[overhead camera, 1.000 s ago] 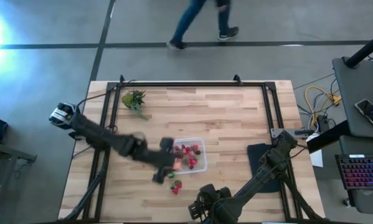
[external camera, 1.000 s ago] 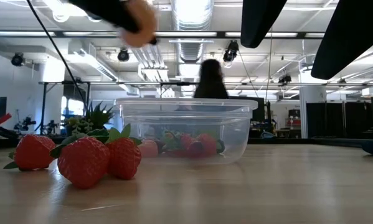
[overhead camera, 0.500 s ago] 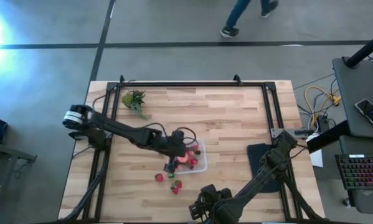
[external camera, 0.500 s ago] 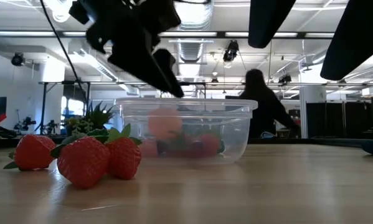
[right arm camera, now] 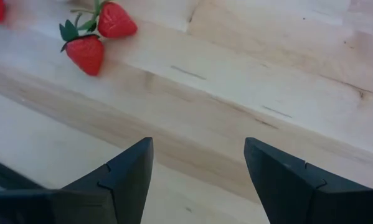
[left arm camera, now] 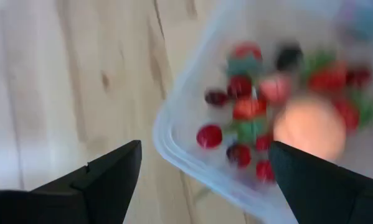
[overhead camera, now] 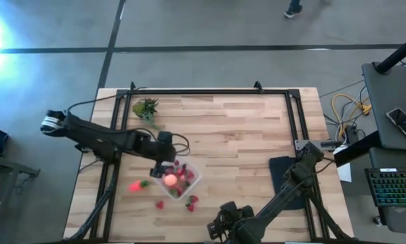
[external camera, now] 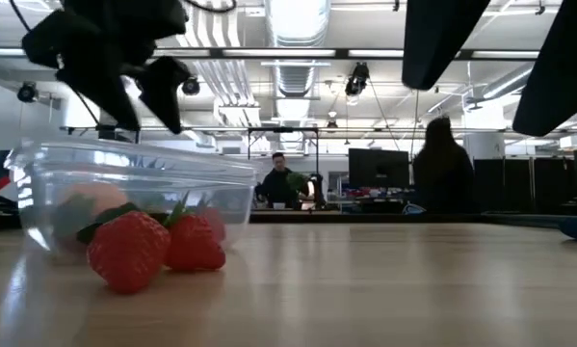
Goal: Pick and placing Produce into tupperware
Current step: Adjust the transparent container
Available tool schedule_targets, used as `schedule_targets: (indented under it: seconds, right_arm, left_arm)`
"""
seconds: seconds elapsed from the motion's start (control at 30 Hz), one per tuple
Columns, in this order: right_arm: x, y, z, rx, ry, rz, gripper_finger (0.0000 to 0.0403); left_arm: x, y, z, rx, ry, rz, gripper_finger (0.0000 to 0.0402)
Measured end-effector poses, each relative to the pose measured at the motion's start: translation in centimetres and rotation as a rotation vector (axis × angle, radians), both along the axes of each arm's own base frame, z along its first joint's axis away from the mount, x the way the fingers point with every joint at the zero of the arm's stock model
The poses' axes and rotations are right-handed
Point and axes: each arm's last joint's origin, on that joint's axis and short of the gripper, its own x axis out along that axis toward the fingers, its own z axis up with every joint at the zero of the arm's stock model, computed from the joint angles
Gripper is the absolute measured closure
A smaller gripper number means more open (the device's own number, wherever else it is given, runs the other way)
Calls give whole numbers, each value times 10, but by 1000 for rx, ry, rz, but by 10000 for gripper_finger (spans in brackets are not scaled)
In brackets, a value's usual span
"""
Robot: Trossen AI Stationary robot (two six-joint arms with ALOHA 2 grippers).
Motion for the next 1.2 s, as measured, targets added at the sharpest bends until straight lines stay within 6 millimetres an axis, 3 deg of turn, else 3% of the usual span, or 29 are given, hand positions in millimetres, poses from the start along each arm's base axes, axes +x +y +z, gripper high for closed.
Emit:
schedule_targets:
  seconds: [0.1, 0.23, 0.33, 0.5, 0.67, 0.9, 1.2]
  right_arm:
    - [0, 0, -1, -4, 0, -2, 158]
    - [0, 0, -1, -2, -2, -4, 158]
    - [0, 0, -1, 6, -9, -21, 158]
    - [-1, 2, -1, 17, -19, -38, 158]
    - [-1, 2, -1, 15, -18, -38, 158]
    - [-1, 2, -1, 15, -17, -39, 158]
    - [-3, 3, -1, 25, -15, -46, 158]
  left_arm:
    - [-5, 8, 8, -18, -86, 30, 66]
    - [-9, 14, 8, -10, -62, 59, 66]
    - [-18, 15, 3, 21, 66, 66, 66]
    - [-55, 20, -15, 37, 333, 151, 70]
    - [-73, 11, -34, -201, 312, 235, 90]
    - [-54, -9, -47, -347, 166, 264, 115]
    - [3, -28, -53, -375, 22, 166, 117]
